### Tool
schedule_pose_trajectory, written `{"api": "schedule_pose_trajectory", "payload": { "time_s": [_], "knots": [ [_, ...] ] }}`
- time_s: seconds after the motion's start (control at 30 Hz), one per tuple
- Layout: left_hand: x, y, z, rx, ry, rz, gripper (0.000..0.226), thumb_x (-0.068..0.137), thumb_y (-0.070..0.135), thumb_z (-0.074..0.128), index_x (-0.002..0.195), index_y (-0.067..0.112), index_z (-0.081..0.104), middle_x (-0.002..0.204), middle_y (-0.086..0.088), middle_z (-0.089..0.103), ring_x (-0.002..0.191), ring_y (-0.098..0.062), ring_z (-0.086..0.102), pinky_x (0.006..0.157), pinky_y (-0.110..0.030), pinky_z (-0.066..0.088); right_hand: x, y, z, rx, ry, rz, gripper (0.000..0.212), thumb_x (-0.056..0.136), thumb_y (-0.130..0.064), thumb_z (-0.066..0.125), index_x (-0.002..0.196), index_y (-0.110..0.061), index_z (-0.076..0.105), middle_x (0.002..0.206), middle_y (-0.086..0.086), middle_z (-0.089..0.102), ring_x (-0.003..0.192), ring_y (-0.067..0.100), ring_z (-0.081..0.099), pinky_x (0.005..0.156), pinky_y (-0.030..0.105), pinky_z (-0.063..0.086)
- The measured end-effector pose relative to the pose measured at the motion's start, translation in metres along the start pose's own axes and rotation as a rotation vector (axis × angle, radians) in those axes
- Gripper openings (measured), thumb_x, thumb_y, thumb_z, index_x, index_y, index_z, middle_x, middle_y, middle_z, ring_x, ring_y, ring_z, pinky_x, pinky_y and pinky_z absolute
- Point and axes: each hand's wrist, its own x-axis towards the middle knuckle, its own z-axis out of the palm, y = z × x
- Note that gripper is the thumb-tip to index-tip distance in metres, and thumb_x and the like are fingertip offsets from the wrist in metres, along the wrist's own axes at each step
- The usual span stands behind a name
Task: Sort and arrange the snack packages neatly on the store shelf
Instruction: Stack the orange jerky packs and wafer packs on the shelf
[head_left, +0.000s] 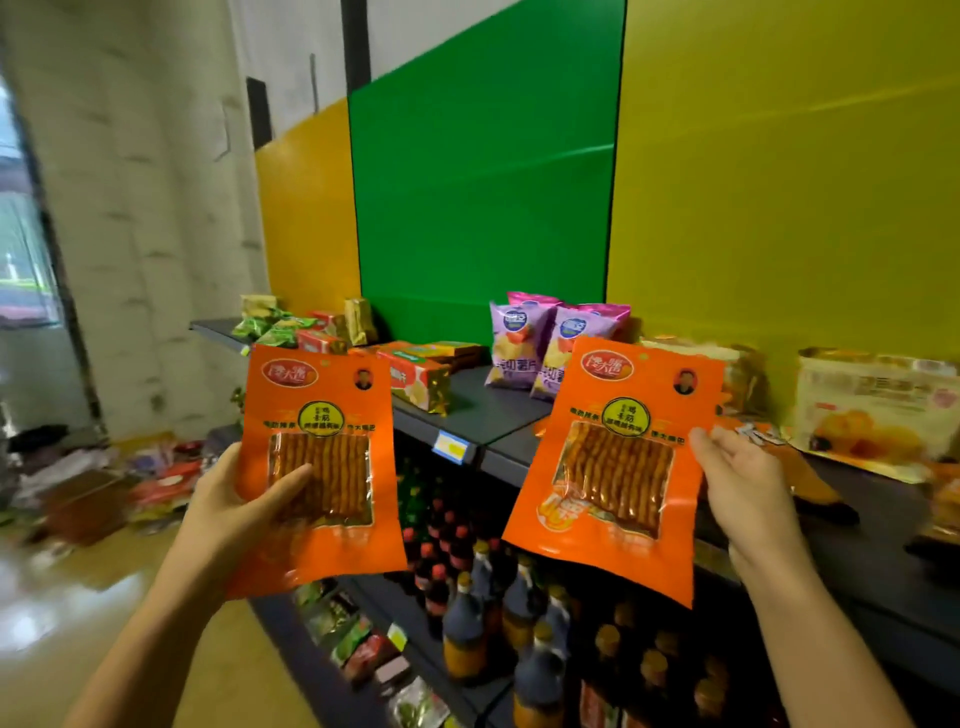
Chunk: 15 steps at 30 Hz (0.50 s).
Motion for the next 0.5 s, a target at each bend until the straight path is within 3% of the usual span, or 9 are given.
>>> {"api": "schedule_pose_trajectory", "payload": {
  "time_s": [0.13,0.3,0.37,0.5],
  "knots": [
    [0.046,-0.026,-0.045,0.003,0.019,-0.011,0.033,0.08,0.015,0.066,0.11,0.019,0.051,0.091,0.002,0.062,0.082,-0.019,0.062,0.064,-0.03,0.049,0.015,-0.008,0.086,0.019,-0.038,-0.028,0.028,0.096,-0.025,0.045,0.073,-0.015,0.06,0.071,0.002,0.065,0.068,0.016,0.062,0.068,0.03,0.047],
    [0.097,-0.066,-0.086,0.002,0.058,-0.015,0.033,0.08,0.013,0.065,0.11,0.02,0.051,0.09,0.004,0.062,0.08,-0.016,0.062,0.065,-0.03,0.049,0.036,-0.004,0.187,0.033,-0.101,-0.065,0.025,0.094,-0.023,0.049,0.074,-0.015,0.062,0.08,0.015,0.069,0.076,0.025,0.06,0.08,0.048,0.05],
    [0.12,-0.086,-0.102,0.001,0.085,-0.022,0.032,0.081,0.012,0.064,0.108,0.02,0.05,0.088,0.006,0.061,0.078,-0.014,0.061,0.062,-0.027,0.047,0.045,-0.001,0.225,0.029,-0.119,-0.071,0.025,0.094,-0.023,0.048,0.076,-0.015,0.062,0.08,0.013,0.069,0.076,0.025,0.061,0.082,0.049,0.05],
    [0.18,-0.13,-0.13,0.007,0.106,-0.042,0.033,0.081,0.014,0.065,0.11,0.021,0.052,0.09,0.003,0.064,0.08,-0.017,0.064,0.06,-0.028,0.048,0.071,0.016,0.296,-0.006,-0.098,-0.119,0.034,0.089,-0.04,0.053,0.085,-0.009,0.065,0.086,0.014,0.072,0.084,0.026,0.065,0.087,0.052,0.05]
  ]
}}
